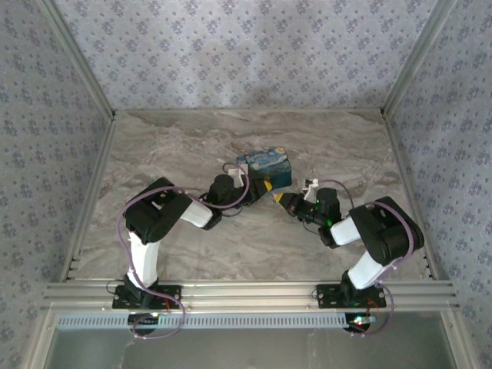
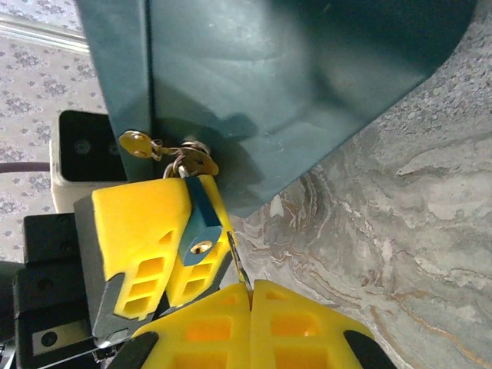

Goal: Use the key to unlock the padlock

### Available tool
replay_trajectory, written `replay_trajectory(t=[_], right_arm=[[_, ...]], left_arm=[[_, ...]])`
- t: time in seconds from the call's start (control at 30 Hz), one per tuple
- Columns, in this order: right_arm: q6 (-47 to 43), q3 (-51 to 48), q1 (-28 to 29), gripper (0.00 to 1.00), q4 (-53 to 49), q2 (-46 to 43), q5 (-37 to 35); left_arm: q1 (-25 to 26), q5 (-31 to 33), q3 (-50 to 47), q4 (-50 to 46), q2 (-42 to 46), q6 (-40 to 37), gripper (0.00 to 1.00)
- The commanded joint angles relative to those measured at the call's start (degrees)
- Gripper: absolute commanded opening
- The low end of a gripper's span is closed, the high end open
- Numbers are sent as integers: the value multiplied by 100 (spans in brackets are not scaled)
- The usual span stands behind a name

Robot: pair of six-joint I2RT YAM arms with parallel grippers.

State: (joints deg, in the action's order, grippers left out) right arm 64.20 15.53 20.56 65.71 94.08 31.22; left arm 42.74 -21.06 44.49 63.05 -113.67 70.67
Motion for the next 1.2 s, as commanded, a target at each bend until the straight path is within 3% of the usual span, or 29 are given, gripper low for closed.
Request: replay_trajectory(t=[0.0, 1.17], right_arm=[[317, -41, 41, 0, 721, 153, 2], [303, -246, 164, 0, 590, -295, -239]], left_arm=[[-33, -133, 121, 466, 198, 97, 0], [-30, -93, 65, 745, 57, 246, 0]])
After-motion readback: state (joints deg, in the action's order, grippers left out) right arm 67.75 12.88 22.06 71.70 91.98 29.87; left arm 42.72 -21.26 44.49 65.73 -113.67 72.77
